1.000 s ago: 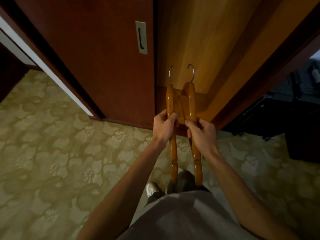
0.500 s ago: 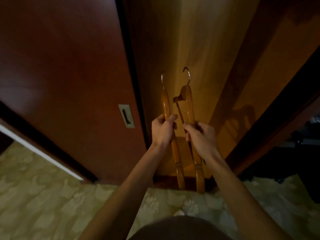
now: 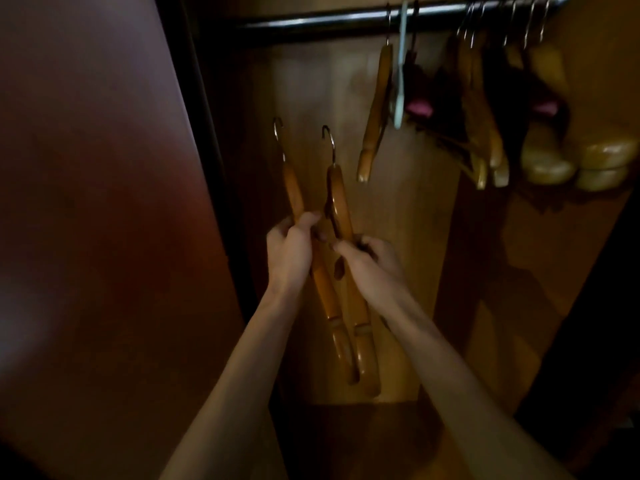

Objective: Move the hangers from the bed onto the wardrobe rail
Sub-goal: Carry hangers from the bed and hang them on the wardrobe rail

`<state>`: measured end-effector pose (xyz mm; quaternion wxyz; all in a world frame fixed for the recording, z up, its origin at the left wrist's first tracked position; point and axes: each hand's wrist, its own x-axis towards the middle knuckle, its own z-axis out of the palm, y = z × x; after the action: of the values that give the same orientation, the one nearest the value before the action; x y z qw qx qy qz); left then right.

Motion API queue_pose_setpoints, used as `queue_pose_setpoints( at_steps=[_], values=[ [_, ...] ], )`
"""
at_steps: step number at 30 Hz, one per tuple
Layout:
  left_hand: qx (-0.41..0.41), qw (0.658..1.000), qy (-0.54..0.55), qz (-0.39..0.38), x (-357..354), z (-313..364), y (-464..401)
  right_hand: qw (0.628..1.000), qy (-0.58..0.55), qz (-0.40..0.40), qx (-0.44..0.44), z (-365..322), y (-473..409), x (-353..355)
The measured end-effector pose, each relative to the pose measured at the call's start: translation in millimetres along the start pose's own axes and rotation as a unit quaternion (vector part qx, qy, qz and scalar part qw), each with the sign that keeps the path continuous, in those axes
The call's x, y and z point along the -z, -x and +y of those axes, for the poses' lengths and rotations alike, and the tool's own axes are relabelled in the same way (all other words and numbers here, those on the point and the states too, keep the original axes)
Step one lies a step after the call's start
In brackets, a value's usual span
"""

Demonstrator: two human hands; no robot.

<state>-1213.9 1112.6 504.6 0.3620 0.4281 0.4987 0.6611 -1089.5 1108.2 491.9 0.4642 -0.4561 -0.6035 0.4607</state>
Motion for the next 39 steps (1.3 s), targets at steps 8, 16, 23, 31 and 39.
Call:
queue_pose_setpoints(
  at_steps=[8,16,23,31,39],
  values=[
    [0.024,0.999,0.032,0.027,-8.8,41.2,-64.3,0.998,-0.055,0.026,0.018,-46.4,-61.8,-27.0],
    [0.025,0.995,0.099,0.011,-28.2,75.2,-113.5,0.993,-0.062,0.058,0.083,-82.0,-116.6,-13.8],
    [0.002,0.996,0.087,-0.035,-44.9,97.9,-144.4,0.982,-0.026,0.137,0.124,-110.8,-150.2,20.9],
    [-0.072,0.993,0.05,-0.079,-74.4,122.5,-169.2,0.978,-0.02,0.129,0.162,-127.0,-180.2,49.1],
    [-0.042,0.993,0.056,-0.092,-100.5,114.3,-197.1,0.98,-0.002,0.112,0.163,-119.2,-194.5,61.6]
  ],
)
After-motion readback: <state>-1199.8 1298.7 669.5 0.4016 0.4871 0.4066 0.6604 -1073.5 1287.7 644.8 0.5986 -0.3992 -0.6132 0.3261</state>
